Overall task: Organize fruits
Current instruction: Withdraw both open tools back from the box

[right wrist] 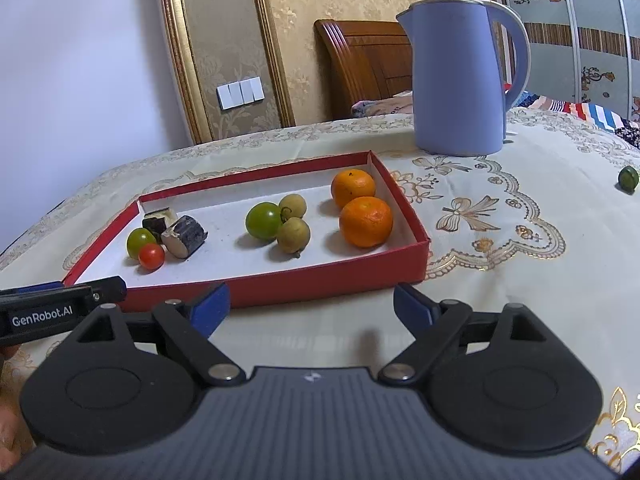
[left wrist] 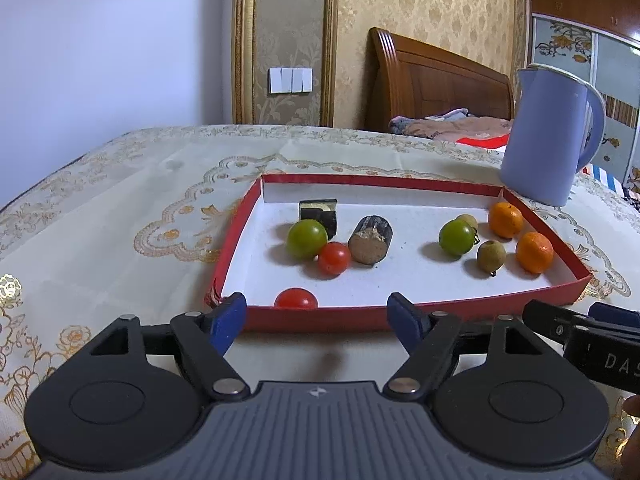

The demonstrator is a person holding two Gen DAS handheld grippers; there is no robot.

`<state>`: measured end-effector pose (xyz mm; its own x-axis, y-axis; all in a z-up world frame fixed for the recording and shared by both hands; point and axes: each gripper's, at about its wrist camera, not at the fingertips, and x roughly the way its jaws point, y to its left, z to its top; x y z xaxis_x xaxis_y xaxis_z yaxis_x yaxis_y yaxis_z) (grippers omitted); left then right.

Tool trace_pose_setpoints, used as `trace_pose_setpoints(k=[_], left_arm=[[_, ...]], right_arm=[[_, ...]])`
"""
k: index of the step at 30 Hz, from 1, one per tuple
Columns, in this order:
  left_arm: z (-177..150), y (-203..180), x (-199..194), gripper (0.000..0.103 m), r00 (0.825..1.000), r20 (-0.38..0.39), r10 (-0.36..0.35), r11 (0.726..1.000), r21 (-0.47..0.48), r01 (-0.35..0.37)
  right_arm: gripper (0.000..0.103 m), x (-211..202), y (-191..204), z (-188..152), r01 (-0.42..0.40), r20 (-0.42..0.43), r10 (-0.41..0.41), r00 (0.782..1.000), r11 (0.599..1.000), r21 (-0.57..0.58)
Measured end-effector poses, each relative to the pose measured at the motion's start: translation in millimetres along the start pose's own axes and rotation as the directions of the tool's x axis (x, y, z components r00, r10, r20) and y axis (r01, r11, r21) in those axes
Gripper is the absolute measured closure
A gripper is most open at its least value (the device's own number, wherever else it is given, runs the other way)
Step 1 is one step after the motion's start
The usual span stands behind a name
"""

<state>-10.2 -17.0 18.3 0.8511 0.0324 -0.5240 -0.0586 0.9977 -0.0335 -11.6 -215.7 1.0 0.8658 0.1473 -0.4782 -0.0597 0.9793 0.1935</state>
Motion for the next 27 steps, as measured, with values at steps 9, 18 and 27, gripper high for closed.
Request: trace_pose_setpoints(k=[9,18,27], left_arm=[[-2.4,3.5,3.7,0.025,0.999,-0.046,-0.015,1.000,-0.013,0.014],[-5.3,3.2,6.6,0.025,0.998,-0.063,-0.008,1.000,-0.010,0.008],[-5.4,1.0,4.2,0.025,0.998,-0.054,-0.008,1.000,0.003,0.008]], right_arm=[[0.014,-1.3,0.9,-0.4,0.000,0.002,0.000,1.000,1.000,-0.004],[0.011,-0.5,1.2,-0.3,-0.002,-0.004,0.001,1.000,1.000,-0.007],[0.011,-0.7,0.3,-0.2,-0.005,-0.011,0.005,1.000,1.000,-0.002]])
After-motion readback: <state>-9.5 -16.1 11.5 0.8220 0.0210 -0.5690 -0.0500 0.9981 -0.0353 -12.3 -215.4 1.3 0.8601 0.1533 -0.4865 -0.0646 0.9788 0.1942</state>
